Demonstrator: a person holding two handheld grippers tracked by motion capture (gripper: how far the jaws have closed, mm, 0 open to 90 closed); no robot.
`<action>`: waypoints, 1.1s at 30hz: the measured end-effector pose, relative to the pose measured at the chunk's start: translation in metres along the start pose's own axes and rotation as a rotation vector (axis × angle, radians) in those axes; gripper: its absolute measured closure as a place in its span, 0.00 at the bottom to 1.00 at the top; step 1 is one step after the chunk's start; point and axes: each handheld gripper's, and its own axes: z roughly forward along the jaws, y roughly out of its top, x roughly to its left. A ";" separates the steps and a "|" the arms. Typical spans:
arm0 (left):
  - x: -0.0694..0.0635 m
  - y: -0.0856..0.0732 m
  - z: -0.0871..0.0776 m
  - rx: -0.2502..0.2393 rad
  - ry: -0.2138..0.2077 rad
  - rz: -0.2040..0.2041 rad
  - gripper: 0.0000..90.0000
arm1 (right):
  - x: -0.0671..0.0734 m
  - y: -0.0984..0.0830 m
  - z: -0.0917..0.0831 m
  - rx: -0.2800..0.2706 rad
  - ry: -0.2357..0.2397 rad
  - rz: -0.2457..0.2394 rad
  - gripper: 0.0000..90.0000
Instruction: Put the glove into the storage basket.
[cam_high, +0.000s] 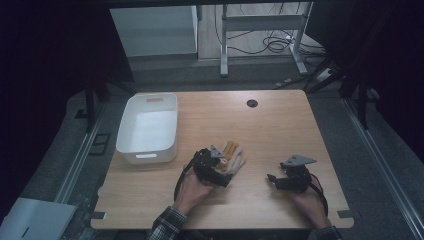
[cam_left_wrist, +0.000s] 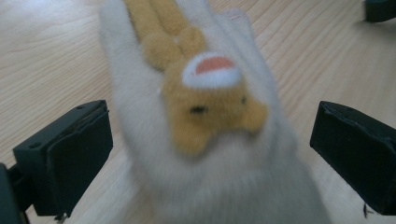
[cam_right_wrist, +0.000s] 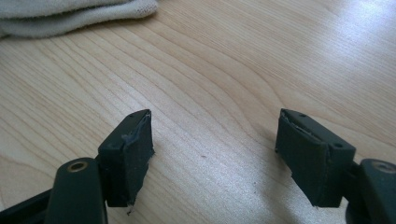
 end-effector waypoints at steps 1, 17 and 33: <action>0.000 0.000 0.000 0.000 0.000 0.000 0.00 | 0.000 0.000 0.000 0.000 0.000 0.000 0.30; 0.011 0.000 0.015 0.071 0.006 -0.010 0.39 | 0.000 0.000 0.000 0.002 0.002 -0.003 0.29; 0.025 0.003 -0.006 0.057 -0.068 -0.018 0.71 | 0.001 0.000 0.000 0.002 0.002 -0.004 0.29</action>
